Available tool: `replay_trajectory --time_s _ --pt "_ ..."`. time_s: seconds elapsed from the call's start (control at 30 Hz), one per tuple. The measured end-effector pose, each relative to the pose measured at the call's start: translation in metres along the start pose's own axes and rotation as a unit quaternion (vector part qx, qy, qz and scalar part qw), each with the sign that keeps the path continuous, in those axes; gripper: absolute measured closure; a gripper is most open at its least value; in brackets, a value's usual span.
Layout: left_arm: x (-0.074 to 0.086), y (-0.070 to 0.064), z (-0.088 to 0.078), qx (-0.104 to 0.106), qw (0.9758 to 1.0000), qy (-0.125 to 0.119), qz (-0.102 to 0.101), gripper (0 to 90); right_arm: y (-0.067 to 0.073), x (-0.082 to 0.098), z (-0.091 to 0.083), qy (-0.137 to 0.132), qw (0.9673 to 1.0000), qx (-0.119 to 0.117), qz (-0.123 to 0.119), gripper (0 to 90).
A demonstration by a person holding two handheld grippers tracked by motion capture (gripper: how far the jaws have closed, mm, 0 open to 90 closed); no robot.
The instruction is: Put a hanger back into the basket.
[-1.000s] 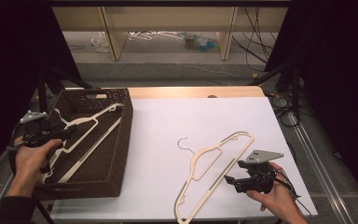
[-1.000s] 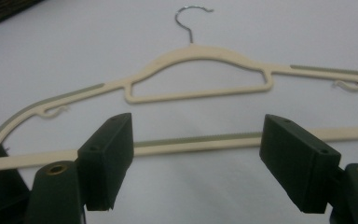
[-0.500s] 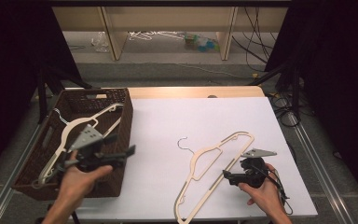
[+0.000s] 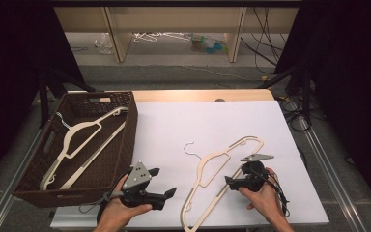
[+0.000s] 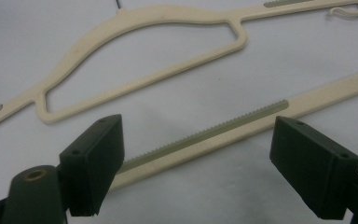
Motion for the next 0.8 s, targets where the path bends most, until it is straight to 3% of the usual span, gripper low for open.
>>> replay_trajectory --time_s 0.03,0.13,0.2,0.23,0.3,0.33,0.4,0.6,0.63,0.8 --pt "0.002 -0.001 0.000 -0.002 1.0000 0.001 0.005 17.3 0.004 -0.001 0.002 0.003 0.9998 0.006 0.019 18.8" --pt "0.005 -0.002 0.000 -0.009 0.9998 -0.006 0.016 17.2 0.006 -0.002 0.007 0.013 0.9998 0.011 -0.003 18.3" --pt "0.007 -0.002 0.000 -0.009 0.9998 -0.009 0.013 16.9 0.008 -0.002 0.010 0.019 0.9997 0.013 -0.003 18.5" --pt "0.010 -0.002 0.003 -0.012 0.9995 -0.004 0.028 16.9 0.008 -0.002 0.012 0.020 0.9996 0.020 -0.007 18.5" --pt "0.012 -0.001 0.004 -0.015 0.9993 -0.002 0.035 16.9 0.011 -0.001 0.013 0.028 0.9994 0.021 0.001 18.3" --pt "0.013 -0.001 0.005 -0.015 0.9995 -0.002 0.026 16.9 0.012 -0.001 0.015 0.027 0.9994 0.023 0.004 18.3" --pt "0.014 -0.002 0.005 -0.016 0.9994 0.002 0.030 16.9 0.015 -0.001 0.019 0.043 0.9987 0.026 0.011 18.1" --pt "0.015 -0.001 0.002 -0.016 0.9995 -0.001 0.028 16.9 0.019 -0.005 0.026 0.051 0.9976 0.047 -0.004 15.6" --pt "0.015 -0.001 0.001 -0.016 0.9994 -0.001 0.031 16.9 0.017 -0.005 0.025 0.061 0.9968 0.047 -0.023 15.9" --pt "0.015 -0.002 0.001 -0.015 0.9995 -0.001 0.028 17.0 0.017 -0.004 0.024 0.062 0.9972 0.041 -0.011 18.6"
Point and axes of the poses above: each handheld gripper's, and its own axes: z roughly forward along the jaws, x roughly out of its underside, y roughly to its left, the point moved 1 cm from there along z, roughly forward along the jaws, and after that the axes turned 13 degrees about -x, right-handed, at the moved point
